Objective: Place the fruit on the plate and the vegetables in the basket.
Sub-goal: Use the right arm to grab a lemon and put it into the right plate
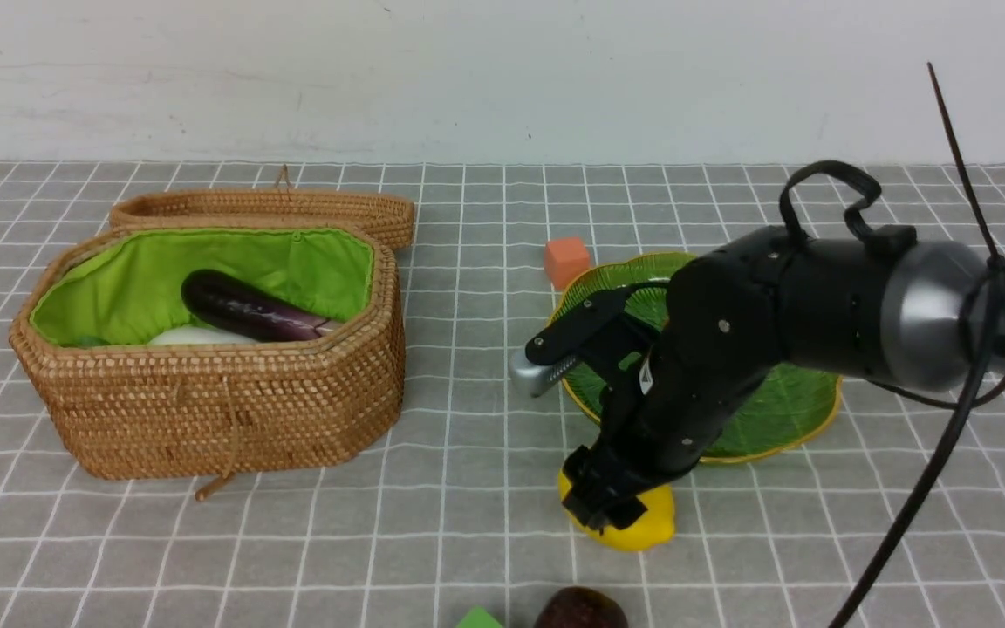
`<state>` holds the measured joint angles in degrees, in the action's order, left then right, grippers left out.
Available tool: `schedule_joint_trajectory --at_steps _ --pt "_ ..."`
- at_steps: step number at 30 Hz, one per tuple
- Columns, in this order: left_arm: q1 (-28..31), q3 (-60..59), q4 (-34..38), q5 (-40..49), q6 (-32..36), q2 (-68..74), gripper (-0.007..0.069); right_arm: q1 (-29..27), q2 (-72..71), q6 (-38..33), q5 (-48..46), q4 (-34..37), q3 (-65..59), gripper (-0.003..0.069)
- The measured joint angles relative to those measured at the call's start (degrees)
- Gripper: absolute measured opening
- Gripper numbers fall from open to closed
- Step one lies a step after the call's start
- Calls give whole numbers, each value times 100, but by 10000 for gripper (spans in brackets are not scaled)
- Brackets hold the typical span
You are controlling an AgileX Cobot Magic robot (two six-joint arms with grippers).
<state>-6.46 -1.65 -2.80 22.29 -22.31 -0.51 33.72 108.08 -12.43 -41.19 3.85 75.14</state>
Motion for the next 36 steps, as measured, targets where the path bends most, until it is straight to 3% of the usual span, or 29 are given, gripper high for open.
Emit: schedule_joint_trajectory --at_steps 24,30,36 --pt "0 0 0 0 0 0 145 -64 -343 -87 -440 454 117 547" --pt "0 0 0 0 0 0 146 -862 -440 -14 -590 833 535 547" --pt "0 0 0 0 0 0 148 -1852 -417 360 -52 856 601 547"
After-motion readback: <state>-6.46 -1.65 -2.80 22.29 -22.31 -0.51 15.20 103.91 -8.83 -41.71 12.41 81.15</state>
